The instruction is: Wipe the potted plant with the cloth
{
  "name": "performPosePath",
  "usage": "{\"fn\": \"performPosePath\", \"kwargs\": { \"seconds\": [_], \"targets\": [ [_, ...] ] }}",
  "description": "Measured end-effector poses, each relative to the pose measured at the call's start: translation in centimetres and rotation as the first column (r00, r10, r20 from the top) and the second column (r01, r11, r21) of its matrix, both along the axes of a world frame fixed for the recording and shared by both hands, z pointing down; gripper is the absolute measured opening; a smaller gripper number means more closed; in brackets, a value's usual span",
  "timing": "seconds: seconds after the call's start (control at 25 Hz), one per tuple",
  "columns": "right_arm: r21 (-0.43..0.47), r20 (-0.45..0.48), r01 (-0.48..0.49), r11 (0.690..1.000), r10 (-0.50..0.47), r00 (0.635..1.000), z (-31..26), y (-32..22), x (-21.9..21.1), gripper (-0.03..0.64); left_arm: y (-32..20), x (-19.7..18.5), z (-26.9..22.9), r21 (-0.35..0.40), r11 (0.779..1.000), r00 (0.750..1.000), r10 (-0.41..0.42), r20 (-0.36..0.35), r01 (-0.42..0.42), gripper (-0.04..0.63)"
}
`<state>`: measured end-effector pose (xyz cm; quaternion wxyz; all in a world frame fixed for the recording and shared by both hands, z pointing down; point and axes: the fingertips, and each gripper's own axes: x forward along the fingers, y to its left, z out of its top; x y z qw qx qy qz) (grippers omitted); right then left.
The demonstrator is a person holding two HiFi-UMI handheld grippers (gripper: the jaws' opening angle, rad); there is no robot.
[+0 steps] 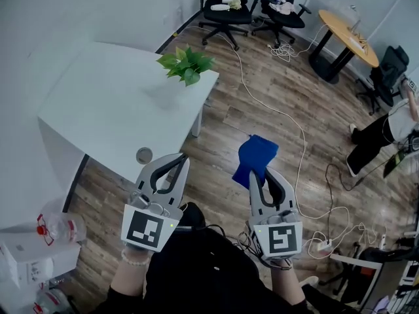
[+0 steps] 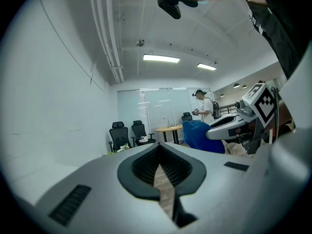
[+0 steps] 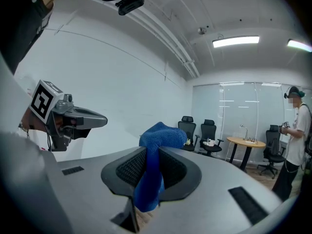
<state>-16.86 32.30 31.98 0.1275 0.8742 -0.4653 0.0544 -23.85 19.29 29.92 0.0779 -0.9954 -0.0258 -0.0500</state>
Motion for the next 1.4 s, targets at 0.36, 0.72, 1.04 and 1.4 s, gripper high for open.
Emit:
{"fn": "performPosePath", "kwargs": {
  "seconds": [0.36, 0.72, 1.04, 1.4],
  "targets": [
    [0.012, 0.017, -0.02, 1.0, 0.019, 1.0, 0.8, 1.2, 0.8, 0.096, 0.8, 1.4, 1.0, -0.009, 1.0, 1.0, 0.021, 0.012, -0.021, 0.014],
    [0.016, 0.013, -0.049, 0.999, 0.048, 0.999, 0.8, 0.3, 5.8, 0.096, -0.1, 7.1, 1.1, -0.003, 0.998, 0.998, 0.066, 0.007, -0.066, 0.014],
    [0.01, 0.001, -0.034, 0.999, 0.034, 0.999, -0.1, -3.3, 12.6, 0.097, -4.0, 13.4, 0.8, -0.015, 0.999, 0.999, 0.038, 0.009, -0.038, 0.014],
    [0.014, -0.005, 0.028, 1.0, -0.028, 1.0, -1.3, -9.4, 20.3, 0.097, -9.9, 19.8, 0.3, -0.019, 0.999, 0.999, -0.04, 0.013, 0.04, 0.014]
  ]
}}
